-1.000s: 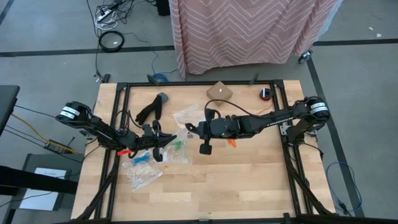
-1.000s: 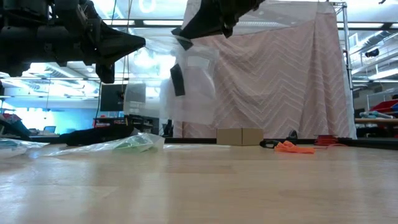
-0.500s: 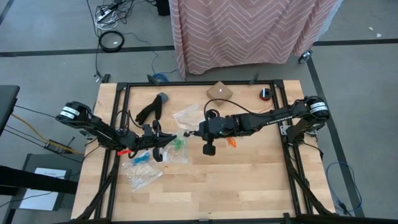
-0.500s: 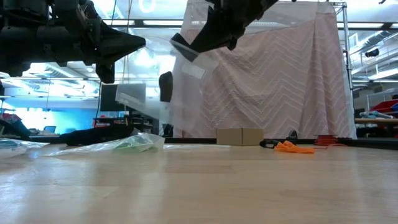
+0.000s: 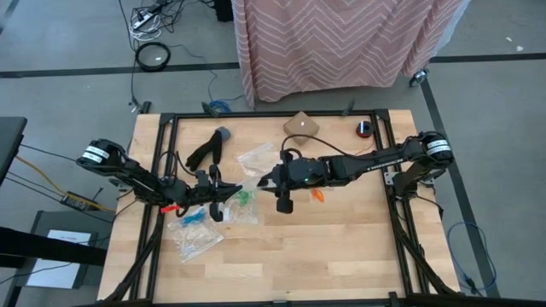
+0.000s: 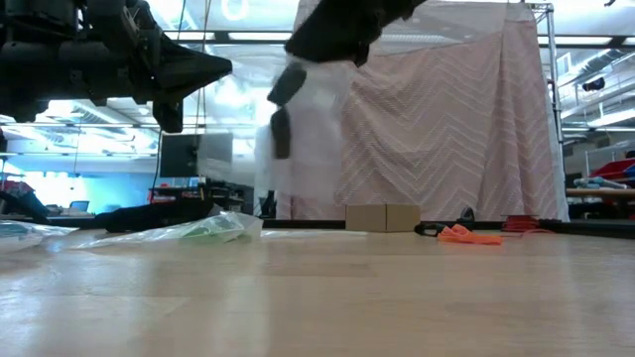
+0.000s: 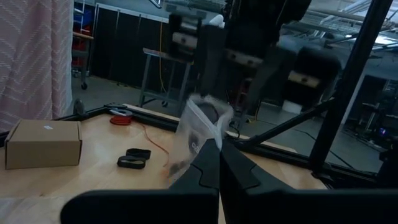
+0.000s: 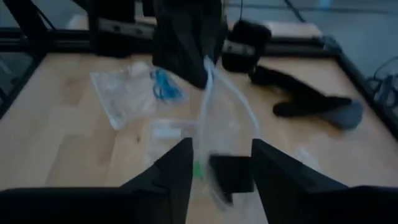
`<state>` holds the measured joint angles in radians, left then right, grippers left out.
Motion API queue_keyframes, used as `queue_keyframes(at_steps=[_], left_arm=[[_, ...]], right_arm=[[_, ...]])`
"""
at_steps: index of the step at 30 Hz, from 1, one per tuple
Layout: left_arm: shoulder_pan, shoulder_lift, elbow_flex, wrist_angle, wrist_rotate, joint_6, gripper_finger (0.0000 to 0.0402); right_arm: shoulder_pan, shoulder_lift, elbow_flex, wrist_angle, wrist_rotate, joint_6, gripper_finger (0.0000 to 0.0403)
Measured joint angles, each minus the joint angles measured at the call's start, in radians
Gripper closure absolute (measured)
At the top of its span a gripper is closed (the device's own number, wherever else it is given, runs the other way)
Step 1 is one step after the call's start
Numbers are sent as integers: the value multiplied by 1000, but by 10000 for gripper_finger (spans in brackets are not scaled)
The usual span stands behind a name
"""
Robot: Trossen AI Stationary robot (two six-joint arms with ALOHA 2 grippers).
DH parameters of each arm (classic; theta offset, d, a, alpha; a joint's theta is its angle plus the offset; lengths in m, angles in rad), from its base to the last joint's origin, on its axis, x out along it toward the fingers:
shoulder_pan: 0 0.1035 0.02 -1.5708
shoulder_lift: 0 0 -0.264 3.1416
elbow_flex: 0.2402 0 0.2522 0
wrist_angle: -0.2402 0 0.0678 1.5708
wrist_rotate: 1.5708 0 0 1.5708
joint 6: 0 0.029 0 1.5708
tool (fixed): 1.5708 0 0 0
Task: Sort rubber bands
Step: Put the black rubber band into the transparent zip bag
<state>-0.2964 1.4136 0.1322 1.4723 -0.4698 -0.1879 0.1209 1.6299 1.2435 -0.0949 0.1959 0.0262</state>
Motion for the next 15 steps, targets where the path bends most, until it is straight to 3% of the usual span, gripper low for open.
queue_keyframes(at_steps=[5,11,15], left_arm=[[0,0,0,6,0,-5,400],[0,0,3,99,20,-21,400],[0,-5,37,98,43,-70,400]], right_arm=[[9,-79,0,-65,83,-12,240],[-10,-180,0,-422,349,58,242],[-61,-177,-5,-672,403,238,241]])
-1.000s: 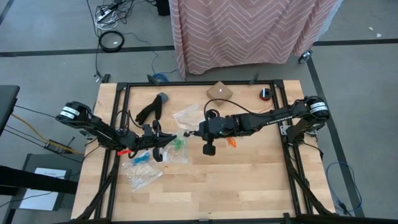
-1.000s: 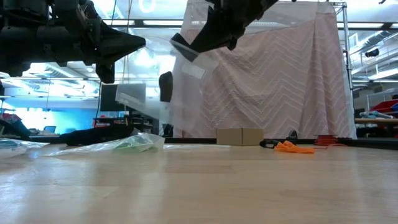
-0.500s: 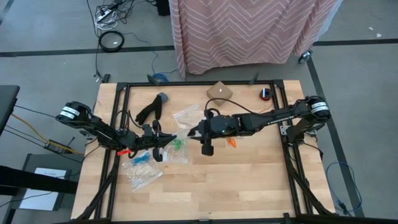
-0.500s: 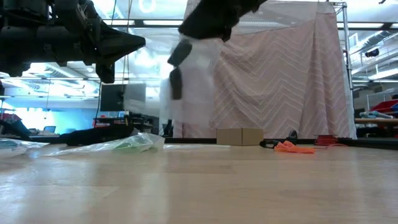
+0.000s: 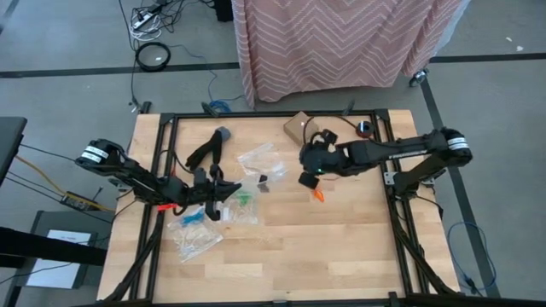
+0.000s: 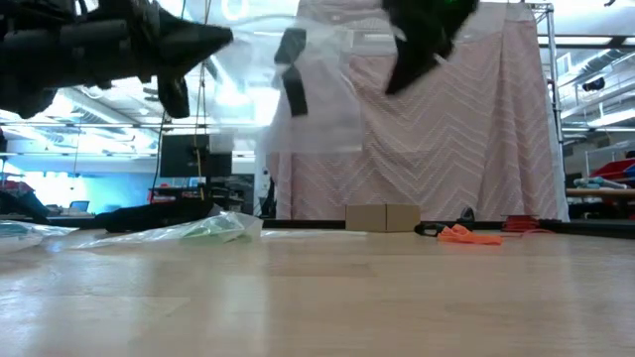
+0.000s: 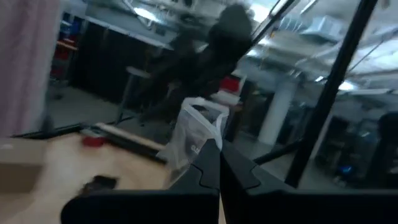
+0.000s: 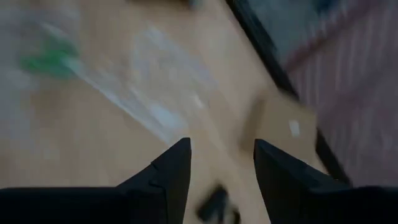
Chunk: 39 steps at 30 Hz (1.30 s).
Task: Sort rubber bands
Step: Put the black rubber band into the transparent zip bag
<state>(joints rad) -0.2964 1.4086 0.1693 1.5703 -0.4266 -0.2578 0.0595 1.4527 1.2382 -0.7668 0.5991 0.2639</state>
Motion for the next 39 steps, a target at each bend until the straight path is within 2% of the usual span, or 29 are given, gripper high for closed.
queue_keyframes(at_steps=[3,7,13,16,25,33,39], left_arm=[[0,0,48,0,78,-7,400],[0,-10,95,2,159,108,400],[34,-10,47,-34,22,6,400],[60,-11,32,-8,2,-53,400],[61,-10,30,1,58,-66,400],[53,-9,30,-6,91,-82,400],[53,-9,30,-18,91,-64,400]], right_arm=[[-29,16,-44,-65,4,84,241],[-51,20,-132,-46,-2,139,241],[-56,20,-216,-32,-24,200,241],[-58,20,-242,-16,-27,221,241],[-142,20,-347,89,-91,312,240],[-212,20,-433,168,-232,306,240],[-214,20,-472,205,-238,309,240]])
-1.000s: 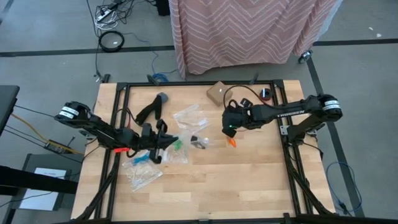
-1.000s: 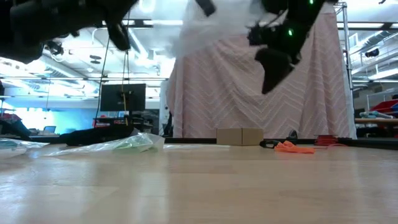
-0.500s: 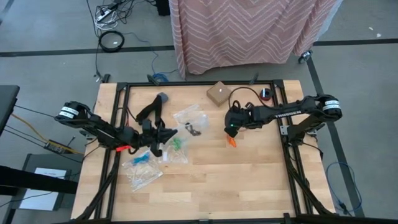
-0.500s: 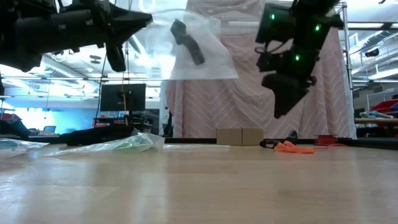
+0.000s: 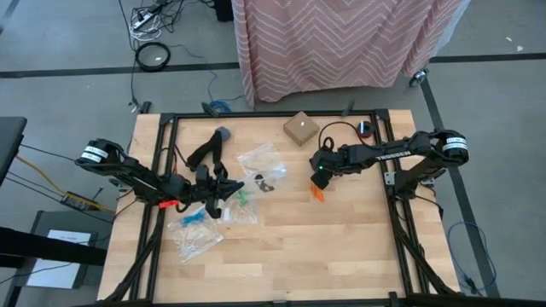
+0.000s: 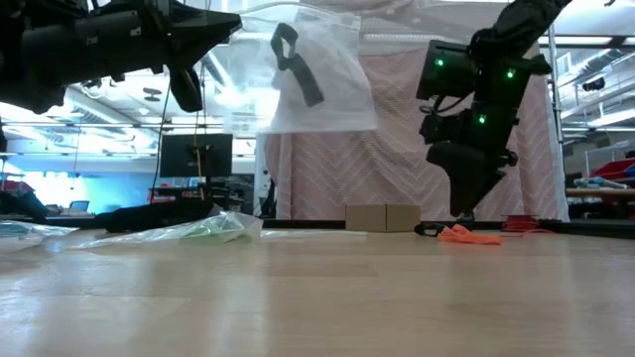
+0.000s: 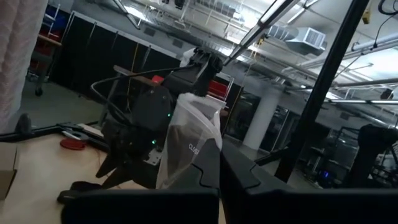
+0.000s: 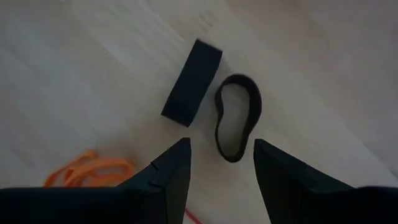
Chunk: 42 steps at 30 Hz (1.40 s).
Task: Sort rubber bands
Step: Put the black rubber band into the transparent zip bag
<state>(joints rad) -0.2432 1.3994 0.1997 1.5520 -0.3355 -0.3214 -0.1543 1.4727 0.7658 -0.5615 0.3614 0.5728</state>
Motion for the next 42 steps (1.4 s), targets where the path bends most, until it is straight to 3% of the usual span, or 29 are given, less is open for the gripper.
queue_keyframes(at_steps=[9,11,15,19,29,37,39,42], left_arm=[[0,0,0,-2,0,2,400],[0,0,0,-3,0,2,400],[0,0,0,-7,0,2,400],[0,0,0,-9,0,2,400],[0,0,0,-39,-3,5,400],[0,0,0,-91,-11,6,400],[1,0,0,-90,-12,10,400],[1,0,0,-89,-19,29,400]], right_arm=[[0,0,-113,152,-43,-10,253],[0,0,-124,151,-14,-10,281],[2,0,-121,158,67,-6,384],[2,-3,-82,157,126,-18,399],[16,-11,173,16,202,-177,402],[112,-11,479,19,298,-386,402],[143,-11,542,41,296,-443,403],[189,-12,580,116,213,-498,403]])
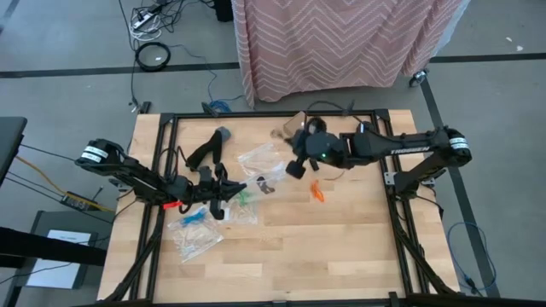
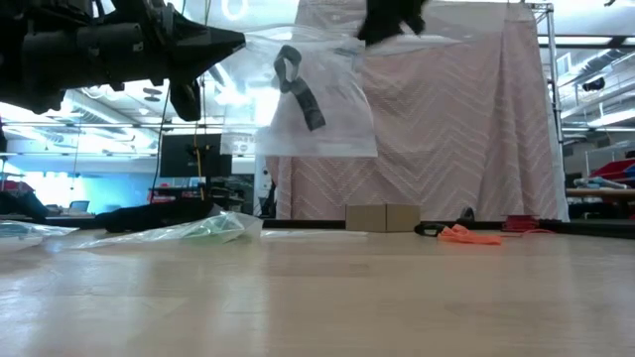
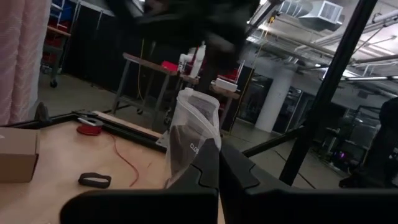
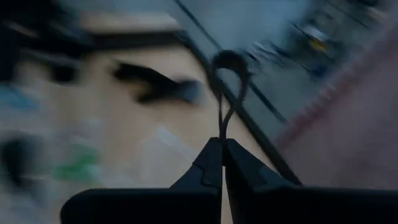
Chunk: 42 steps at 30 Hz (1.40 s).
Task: Sort rubber bands
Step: Put the black rubber band into the transparent zip bag
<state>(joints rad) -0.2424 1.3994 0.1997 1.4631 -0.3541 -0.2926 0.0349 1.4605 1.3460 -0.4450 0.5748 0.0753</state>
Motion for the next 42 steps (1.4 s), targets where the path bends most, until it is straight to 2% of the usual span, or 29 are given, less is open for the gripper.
queue_keyframes(at_steps=[3,9,14,20,32,42], left_arm=[[0,0,0,0,-20,1,400],[0,0,0,5,-38,1,400],[0,0,0,5,-39,1,400],[0,0,1,12,-40,3,400],[0,0,1,5,-41,26,400],[0,0,1,7,-41,27,400]], right_arm=[[39,11,-1,44,-53,-18,403],[95,11,-2,138,-55,-56,403],[96,32,0,201,-156,-57,403],[94,114,-2,231,-205,-53,403],[90,153,-2,218,-246,-40,403],[91,156,-2,91,-325,27,403]])
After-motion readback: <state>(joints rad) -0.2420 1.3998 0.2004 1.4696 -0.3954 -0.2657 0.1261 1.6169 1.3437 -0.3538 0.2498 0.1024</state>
